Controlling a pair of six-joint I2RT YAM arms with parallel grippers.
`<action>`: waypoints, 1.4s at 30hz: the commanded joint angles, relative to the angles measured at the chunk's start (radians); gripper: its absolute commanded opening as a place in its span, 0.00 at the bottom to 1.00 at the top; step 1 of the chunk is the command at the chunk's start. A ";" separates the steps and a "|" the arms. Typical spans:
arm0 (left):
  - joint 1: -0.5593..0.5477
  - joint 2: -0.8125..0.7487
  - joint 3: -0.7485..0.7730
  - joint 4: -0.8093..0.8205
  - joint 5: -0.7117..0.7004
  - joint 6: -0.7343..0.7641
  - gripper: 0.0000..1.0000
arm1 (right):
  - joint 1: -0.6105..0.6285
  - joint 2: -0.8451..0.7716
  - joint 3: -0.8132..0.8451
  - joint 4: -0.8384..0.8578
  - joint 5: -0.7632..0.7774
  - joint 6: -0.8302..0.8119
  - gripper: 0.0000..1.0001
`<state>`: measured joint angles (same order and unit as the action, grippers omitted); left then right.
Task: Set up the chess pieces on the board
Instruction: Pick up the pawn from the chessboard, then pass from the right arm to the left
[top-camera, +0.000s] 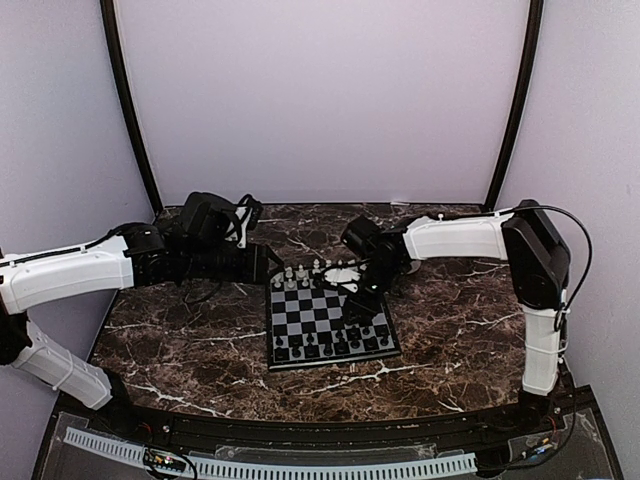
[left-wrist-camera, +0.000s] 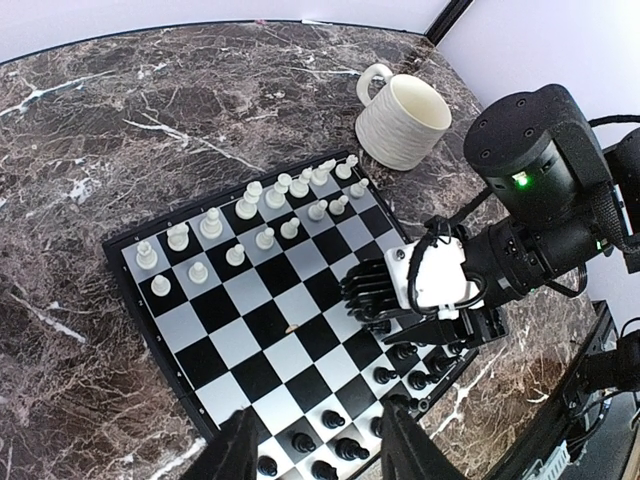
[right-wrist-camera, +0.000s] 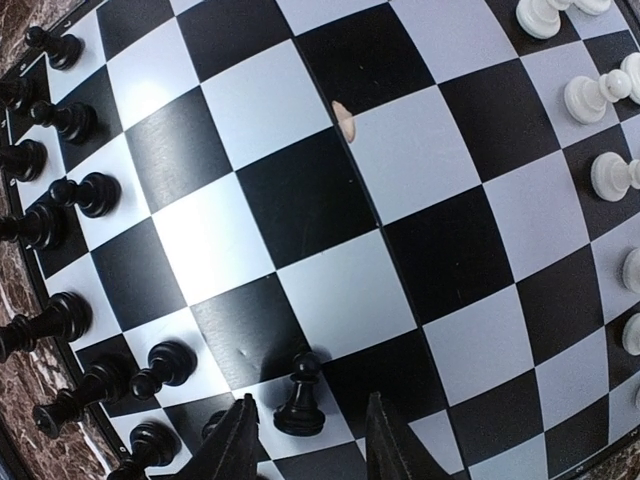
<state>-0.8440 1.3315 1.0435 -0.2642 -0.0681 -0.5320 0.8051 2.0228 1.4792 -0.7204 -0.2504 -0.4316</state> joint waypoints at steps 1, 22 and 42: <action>0.007 0.001 -0.010 0.018 0.005 0.006 0.44 | 0.011 0.026 0.027 -0.015 0.019 0.010 0.36; 0.036 0.037 -0.028 0.087 0.096 -0.037 0.45 | 0.045 -0.034 -0.033 0.024 0.103 -0.028 0.07; 0.112 0.251 -0.084 0.623 0.545 -0.420 0.45 | 0.010 -0.205 0.082 0.003 -0.164 0.026 0.06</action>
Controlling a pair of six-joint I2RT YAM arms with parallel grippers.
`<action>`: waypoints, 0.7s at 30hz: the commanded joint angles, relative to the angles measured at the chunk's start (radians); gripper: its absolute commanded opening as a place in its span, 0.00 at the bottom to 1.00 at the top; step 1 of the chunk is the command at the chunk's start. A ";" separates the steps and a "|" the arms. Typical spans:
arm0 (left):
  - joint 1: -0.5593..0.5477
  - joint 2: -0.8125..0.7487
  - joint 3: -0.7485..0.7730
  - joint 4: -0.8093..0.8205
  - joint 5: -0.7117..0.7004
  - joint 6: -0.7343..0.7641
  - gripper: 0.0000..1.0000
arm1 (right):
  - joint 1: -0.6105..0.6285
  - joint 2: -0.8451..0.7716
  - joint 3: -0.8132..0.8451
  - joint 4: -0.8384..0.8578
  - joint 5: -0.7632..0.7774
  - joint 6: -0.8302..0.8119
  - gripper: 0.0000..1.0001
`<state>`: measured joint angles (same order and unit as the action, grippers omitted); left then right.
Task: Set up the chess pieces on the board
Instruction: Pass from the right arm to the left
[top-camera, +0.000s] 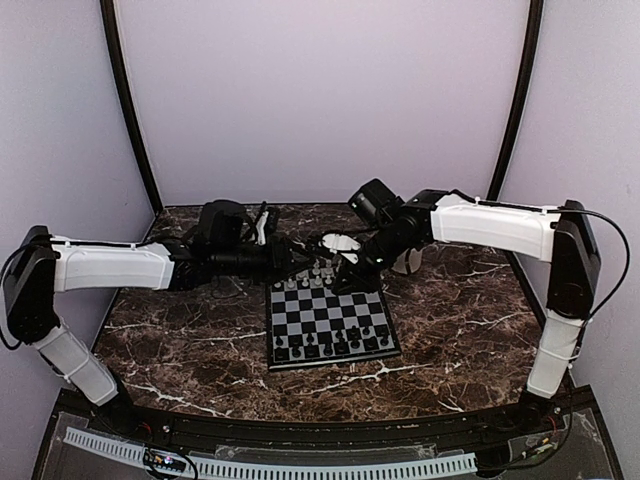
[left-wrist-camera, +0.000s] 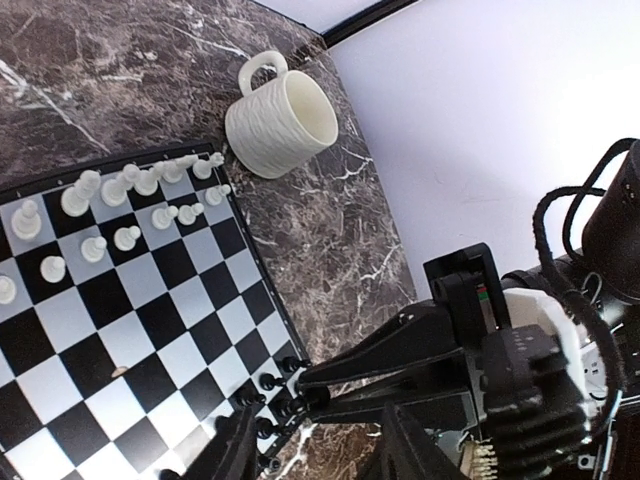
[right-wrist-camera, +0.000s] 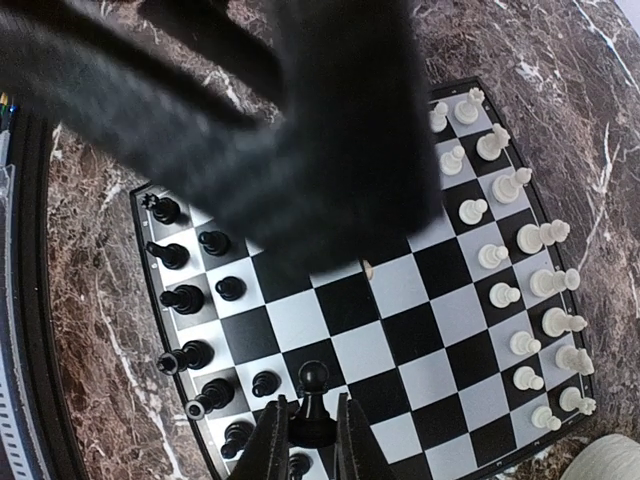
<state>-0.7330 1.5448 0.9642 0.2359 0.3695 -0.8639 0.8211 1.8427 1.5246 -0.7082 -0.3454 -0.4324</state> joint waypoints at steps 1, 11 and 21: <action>-0.001 0.045 -0.003 0.136 0.126 -0.103 0.45 | -0.006 -0.025 0.039 -0.009 -0.072 0.029 0.06; -0.001 0.108 -0.009 0.209 0.198 -0.187 0.36 | -0.009 -0.043 0.043 0.002 -0.079 0.040 0.06; -0.001 0.155 -0.008 0.260 0.261 -0.248 0.33 | -0.015 -0.060 0.051 0.018 -0.030 0.050 0.06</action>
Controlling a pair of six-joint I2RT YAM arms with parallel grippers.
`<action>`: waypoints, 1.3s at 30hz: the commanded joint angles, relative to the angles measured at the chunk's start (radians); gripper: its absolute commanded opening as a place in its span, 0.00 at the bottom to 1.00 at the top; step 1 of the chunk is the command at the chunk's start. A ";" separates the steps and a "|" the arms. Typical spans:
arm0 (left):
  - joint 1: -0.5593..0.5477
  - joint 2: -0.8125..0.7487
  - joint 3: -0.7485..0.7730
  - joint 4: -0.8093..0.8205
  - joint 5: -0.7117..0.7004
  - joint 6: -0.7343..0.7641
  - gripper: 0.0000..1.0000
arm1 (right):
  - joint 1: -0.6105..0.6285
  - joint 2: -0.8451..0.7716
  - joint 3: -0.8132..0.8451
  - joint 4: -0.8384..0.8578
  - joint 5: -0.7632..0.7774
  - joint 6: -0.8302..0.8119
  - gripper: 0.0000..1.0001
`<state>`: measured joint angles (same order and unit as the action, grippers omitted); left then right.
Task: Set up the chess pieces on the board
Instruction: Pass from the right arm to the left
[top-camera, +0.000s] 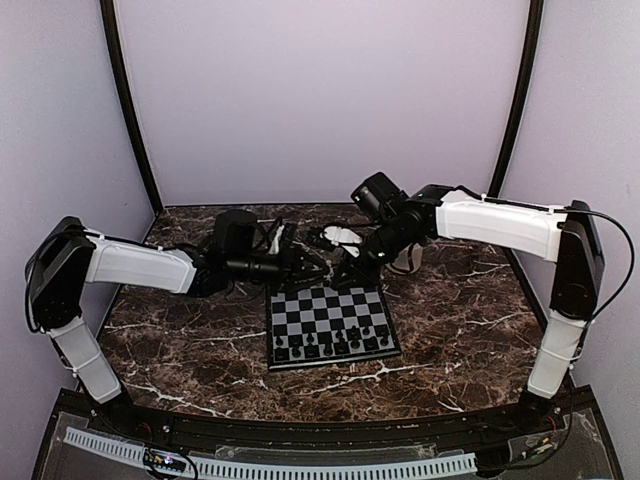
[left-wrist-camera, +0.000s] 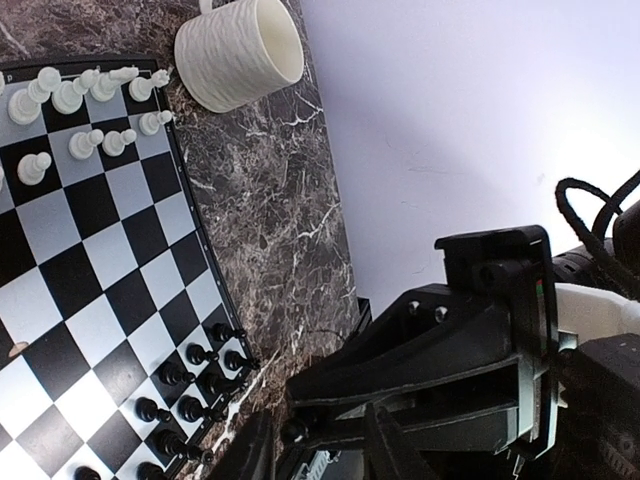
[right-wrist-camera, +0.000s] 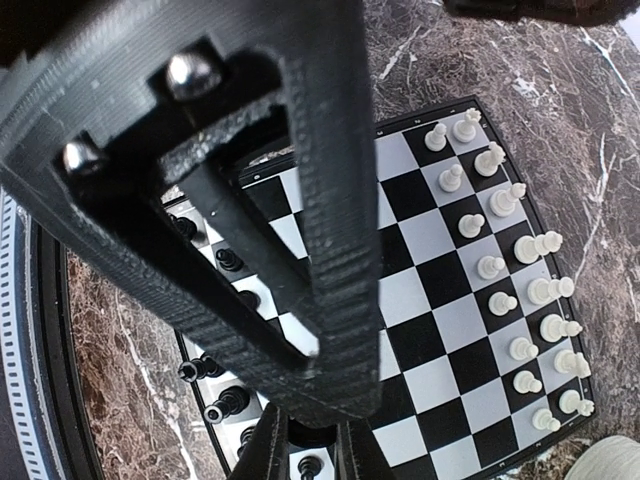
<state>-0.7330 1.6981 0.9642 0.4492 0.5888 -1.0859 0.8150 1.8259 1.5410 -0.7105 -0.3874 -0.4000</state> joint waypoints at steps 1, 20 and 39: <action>-0.001 0.004 -0.006 0.048 0.045 -0.028 0.33 | -0.009 -0.043 0.037 0.019 0.010 0.018 0.06; -0.002 0.052 0.011 0.118 0.118 -0.064 0.15 | -0.011 -0.025 0.045 0.022 0.005 0.026 0.07; 0.000 0.075 0.031 0.193 0.177 -0.036 0.00 | -0.018 -0.075 0.030 -0.021 0.009 0.012 0.24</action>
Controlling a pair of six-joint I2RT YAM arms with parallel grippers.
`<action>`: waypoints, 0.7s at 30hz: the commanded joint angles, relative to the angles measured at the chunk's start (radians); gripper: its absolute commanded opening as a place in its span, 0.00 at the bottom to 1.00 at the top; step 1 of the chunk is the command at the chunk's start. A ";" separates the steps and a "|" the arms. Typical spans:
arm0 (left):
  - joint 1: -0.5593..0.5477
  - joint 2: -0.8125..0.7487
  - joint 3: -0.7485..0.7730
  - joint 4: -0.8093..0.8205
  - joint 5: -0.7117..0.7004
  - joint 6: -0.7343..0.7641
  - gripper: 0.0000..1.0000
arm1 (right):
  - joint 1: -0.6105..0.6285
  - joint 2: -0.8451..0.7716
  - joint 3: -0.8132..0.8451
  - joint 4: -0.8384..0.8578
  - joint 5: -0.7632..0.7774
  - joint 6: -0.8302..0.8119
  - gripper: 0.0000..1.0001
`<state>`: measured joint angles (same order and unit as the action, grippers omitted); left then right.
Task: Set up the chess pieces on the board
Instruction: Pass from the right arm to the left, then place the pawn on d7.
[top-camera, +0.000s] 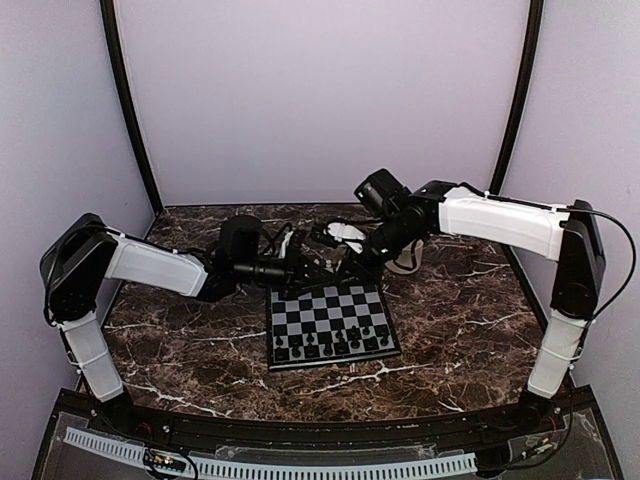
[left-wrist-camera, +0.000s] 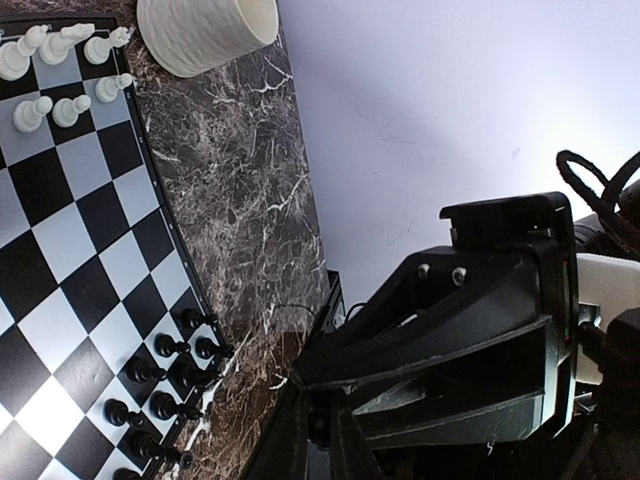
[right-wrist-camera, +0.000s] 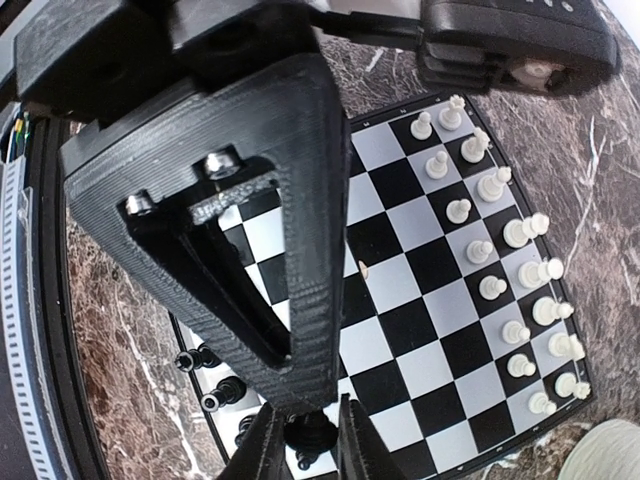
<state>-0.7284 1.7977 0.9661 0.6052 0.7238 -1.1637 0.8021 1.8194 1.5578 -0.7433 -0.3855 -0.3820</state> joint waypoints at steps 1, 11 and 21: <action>-0.005 -0.038 0.039 0.013 0.039 0.060 0.00 | -0.014 -0.094 -0.005 0.010 0.013 -0.012 0.27; -0.013 -0.178 0.184 -0.606 -0.174 0.559 0.00 | -0.263 -0.326 -0.240 0.063 -0.122 -0.005 0.43; -0.135 -0.251 0.216 -1.040 -0.604 1.065 0.00 | -0.520 -0.481 -0.588 0.255 -0.091 0.022 0.45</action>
<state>-0.8108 1.5597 1.1687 -0.2104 0.3042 -0.3344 0.3641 1.4055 1.0618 -0.6136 -0.4717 -0.3847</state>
